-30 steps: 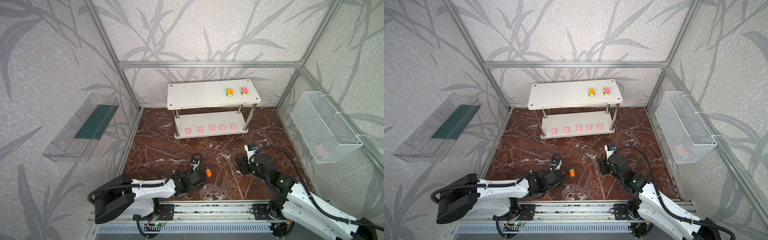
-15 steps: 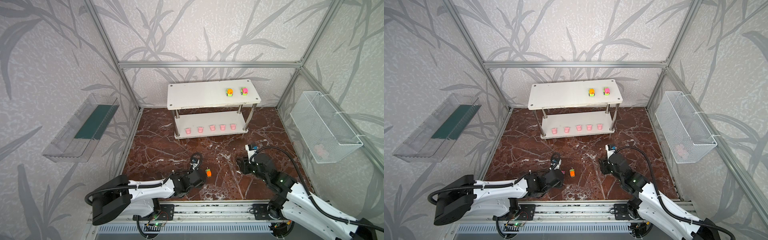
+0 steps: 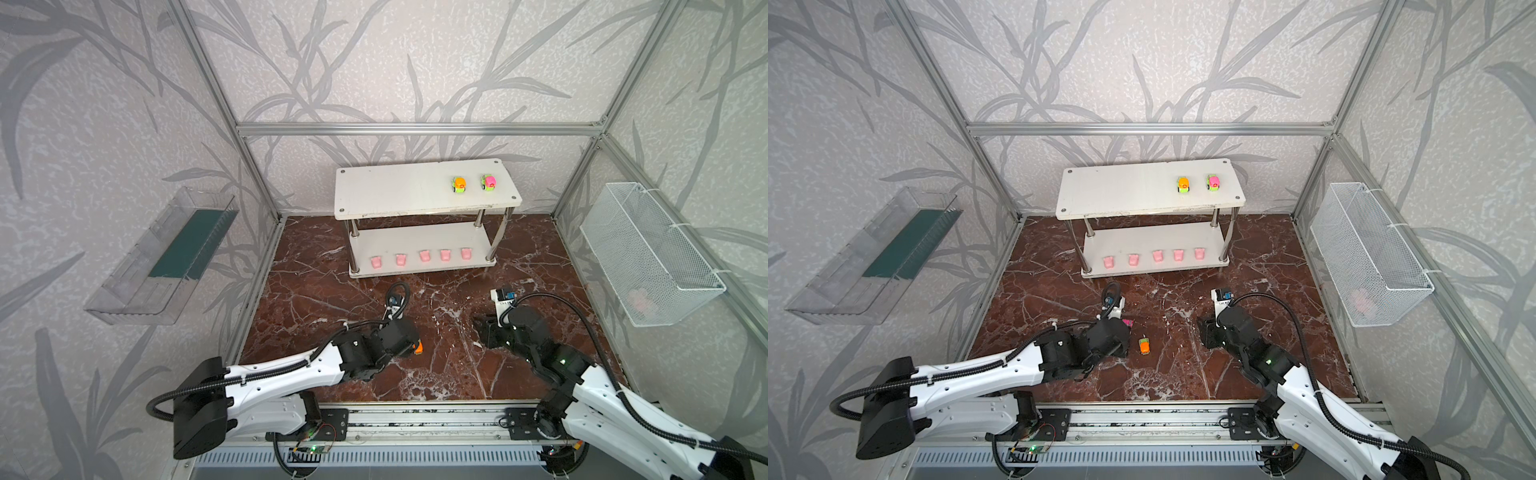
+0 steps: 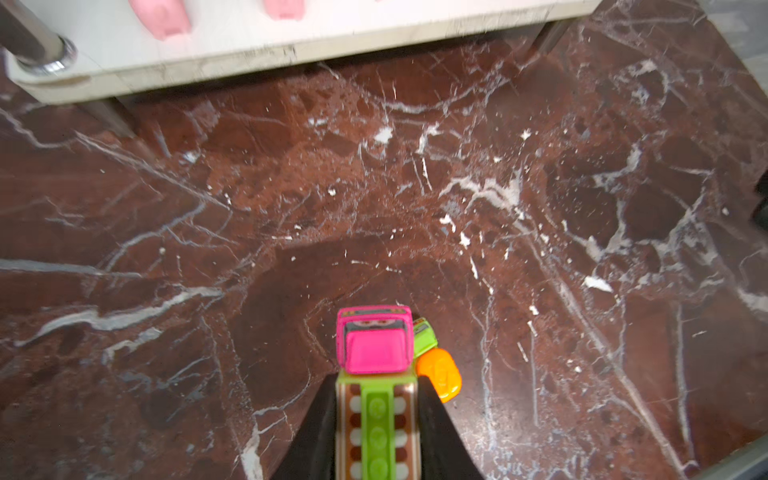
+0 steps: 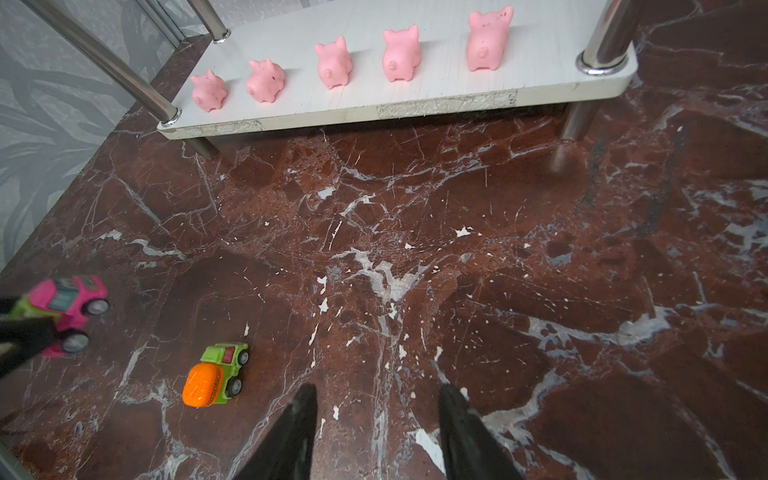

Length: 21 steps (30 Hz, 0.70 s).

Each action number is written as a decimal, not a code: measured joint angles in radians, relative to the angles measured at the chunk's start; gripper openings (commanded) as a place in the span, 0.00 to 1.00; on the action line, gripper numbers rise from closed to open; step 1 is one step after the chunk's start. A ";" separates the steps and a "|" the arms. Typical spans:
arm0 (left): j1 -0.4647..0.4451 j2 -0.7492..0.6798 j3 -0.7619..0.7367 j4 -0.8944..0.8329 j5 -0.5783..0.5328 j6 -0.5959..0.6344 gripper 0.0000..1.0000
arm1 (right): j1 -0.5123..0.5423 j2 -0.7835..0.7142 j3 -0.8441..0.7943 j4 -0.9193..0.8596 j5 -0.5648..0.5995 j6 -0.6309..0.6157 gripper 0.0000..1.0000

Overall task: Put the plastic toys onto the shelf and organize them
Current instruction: 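Lift the pink-topped truck with the left gripper and carry it over the top shelf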

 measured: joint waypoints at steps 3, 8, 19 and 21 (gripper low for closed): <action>0.041 0.000 0.129 -0.080 -0.023 0.032 0.26 | 0.000 0.000 -0.005 0.000 0.000 0.000 0.48; 0.142 -0.003 0.322 -0.166 -0.036 0.099 0.26 | -0.003 0.000 -0.015 0.002 -0.001 0.001 0.48; 0.311 0.086 0.818 -0.253 -0.065 0.292 0.26 | -0.005 0.037 -0.039 0.025 -0.016 0.001 0.48; 0.344 0.128 0.903 -0.263 -0.062 0.319 0.26 | -0.006 0.047 -0.040 0.033 -0.021 0.001 0.48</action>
